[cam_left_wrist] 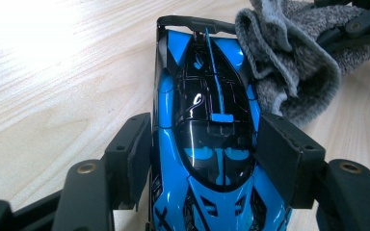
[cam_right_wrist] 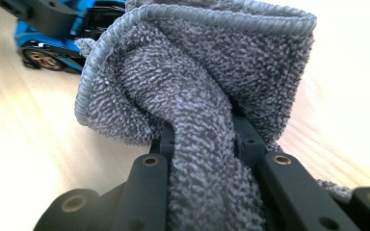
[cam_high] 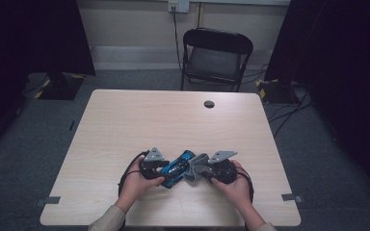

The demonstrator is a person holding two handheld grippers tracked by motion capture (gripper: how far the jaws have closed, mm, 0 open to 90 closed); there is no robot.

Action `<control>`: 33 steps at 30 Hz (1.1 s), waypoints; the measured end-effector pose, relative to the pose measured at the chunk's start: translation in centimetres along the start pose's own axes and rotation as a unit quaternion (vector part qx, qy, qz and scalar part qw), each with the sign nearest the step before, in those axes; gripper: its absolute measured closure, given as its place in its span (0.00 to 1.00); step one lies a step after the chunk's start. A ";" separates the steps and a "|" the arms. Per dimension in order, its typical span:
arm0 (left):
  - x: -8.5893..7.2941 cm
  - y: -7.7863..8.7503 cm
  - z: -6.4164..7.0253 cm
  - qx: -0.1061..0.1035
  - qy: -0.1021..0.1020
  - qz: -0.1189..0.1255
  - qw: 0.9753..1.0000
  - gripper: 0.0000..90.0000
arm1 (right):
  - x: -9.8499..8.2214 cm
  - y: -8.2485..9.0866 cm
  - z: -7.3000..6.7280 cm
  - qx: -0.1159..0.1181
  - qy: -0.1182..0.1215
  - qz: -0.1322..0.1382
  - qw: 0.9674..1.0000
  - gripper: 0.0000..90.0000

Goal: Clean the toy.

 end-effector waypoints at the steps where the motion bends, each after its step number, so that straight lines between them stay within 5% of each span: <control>1: 0.0 0.0 0.0 0.000 0.000 0.000 1.000 0.43 | 0.0 0.0 0.0 0.000 0.000 0.000 1.000 0.80; 6: 0.0 0.0 0.0 -0.001 0.001 -0.001 1.000 0.43 | -0.1 0.5 -0.6 0.007 0.010 -0.002 1.000 0.80; 14: 0.0 0.0 0.0 0.000 0.001 -0.002 1.000 0.43 | 0.1 0.6 -4.6 0.065 0.045 0.000 0.997 0.80; 20: 0.0 0.0 0.0 0.000 0.001 -0.002 1.000 0.43 | 0.7 -0.3 -8.0 0.105 0.077 -0.006 0.991 0.80; 33: 0.0 0.1 0.0 -0.001 0.000 -0.002 1.000 0.43 | 1.3 -1.1 -6.2 0.081 0.059 -0.007 0.995 0.80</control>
Point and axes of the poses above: each handheld gripper's, and its own axes: y roughly backward along the jaws, x roughly out of its top, z roughly to its right, the point moved 9 cm from there along -y, roughly forward along the jaws
